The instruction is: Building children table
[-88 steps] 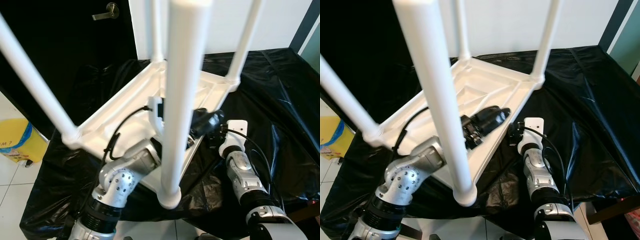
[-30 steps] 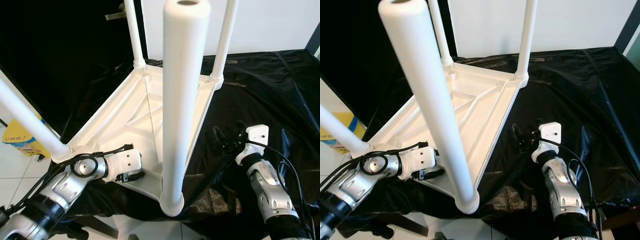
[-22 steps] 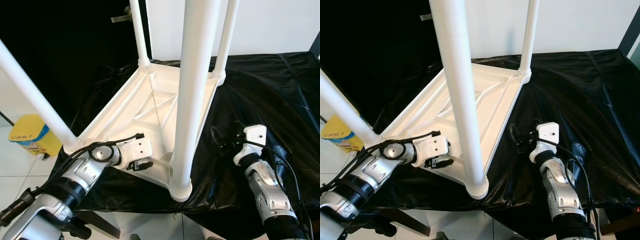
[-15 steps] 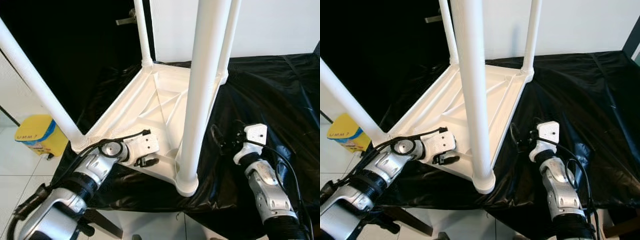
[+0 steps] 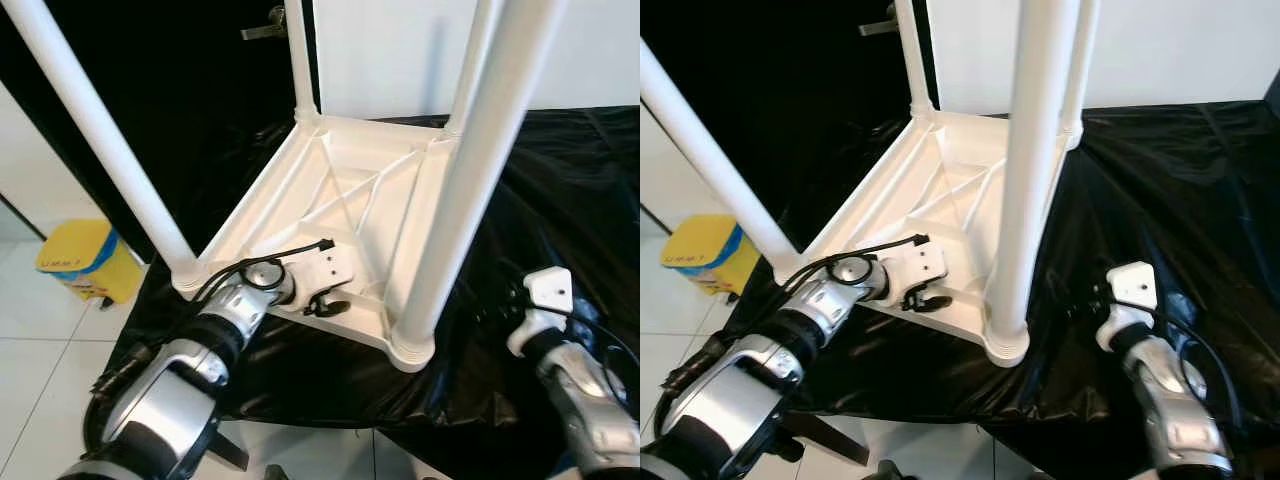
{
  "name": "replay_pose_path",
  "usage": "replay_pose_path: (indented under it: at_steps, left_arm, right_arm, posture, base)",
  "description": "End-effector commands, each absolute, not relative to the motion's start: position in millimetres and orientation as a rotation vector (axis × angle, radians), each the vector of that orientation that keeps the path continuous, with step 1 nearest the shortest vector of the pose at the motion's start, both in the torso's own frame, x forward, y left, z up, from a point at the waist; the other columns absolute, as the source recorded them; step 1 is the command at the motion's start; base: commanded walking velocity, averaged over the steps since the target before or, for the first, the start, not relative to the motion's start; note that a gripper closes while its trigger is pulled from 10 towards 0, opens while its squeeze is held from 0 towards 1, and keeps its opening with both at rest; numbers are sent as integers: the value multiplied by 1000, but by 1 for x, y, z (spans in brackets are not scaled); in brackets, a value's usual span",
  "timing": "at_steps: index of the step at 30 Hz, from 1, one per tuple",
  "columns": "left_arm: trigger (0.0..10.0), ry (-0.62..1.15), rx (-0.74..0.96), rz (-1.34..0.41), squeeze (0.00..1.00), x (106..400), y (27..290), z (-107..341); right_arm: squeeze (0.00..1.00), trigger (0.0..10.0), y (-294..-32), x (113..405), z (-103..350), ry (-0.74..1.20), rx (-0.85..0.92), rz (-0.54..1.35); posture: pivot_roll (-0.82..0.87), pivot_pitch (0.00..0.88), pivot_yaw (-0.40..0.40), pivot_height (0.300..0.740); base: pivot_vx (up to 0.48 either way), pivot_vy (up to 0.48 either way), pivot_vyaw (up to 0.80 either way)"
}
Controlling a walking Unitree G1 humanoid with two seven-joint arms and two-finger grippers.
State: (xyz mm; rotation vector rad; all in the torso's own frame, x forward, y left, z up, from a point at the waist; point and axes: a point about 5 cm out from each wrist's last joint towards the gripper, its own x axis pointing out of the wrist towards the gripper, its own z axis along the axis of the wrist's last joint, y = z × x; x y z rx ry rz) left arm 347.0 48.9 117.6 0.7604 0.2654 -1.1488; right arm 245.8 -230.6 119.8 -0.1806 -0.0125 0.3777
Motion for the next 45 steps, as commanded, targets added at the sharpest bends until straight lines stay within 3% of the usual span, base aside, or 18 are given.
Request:
replay_pose_path:
  at_steps: [1, 10, 15, 18, 25, 29, 33, 39, 45]
  left_arm:
    - [10000, 86, 771, -797, 0, 361, 42, 129]
    - [10000, 60, 752, -865, 0, 355, 19, 127]
    - [10000, 49, 721, -887, 0, 353, 14, 127]
    - [10000, 45, 703, -868, 0, 354, 30, 127]
    - [10000, 43, 663, -849, 0, 355, 52, 129]
    - [10000, 73, 503, -896, 0, 344, 93, 138]
    - [10000, 71, 409, -964, 0, 327, 108, 142]
    - [10000, 71, 266, -1113, 0, 295, 113, 150]
    - [10000, 41, 160, -1197, 0, 280, 107, 160]
  right_arm:
    - [0, 10000, -233, 236, 123, 35, -198, 457]
    - [0, 10000, -240, 211, 134, 173, -244, 634]
    - [0, 10000, -224, 199, 139, 233, -234, 793]
    - [0, 10000, -207, 195, 146, 230, -220, 903]
    - [0, 10000, -200, 195, 154, 217, -199, 965]
    - [0, 10000, -188, 211, 155, 128, -179, 923]
    - [0, 10000, -175, 216, 153, 100, -134, 927]
    - [0, 10000, -159, 227, 151, 39, -95, 908]
    - [0, 10000, -155, 243, 153, -42, -74, 834]
  posture:
    - [-207, 54, 89, 740]
    - [-212, 58, 86, 740]
    - [-203, 55, 76, 740]
    - [-188, 49, 68, 740]
    - [-171, 52, 56, 740]
    - [-139, 51, 40, 740]
    - [-127, 48, 35, 740]
    - [-113, 43, 28, 740]
    - [-101, 34, 21, 740]
  base:
    - [0, 0, 0]
    - [0, 0, 0]
    - [0, 0, 0]
    - [0, 0, 0]
    - [0, 0, 0]
    - [0, 0, 0]
    - [0, 0, 0]
    - [0, 0, 0]
    - [0, 0, 0]
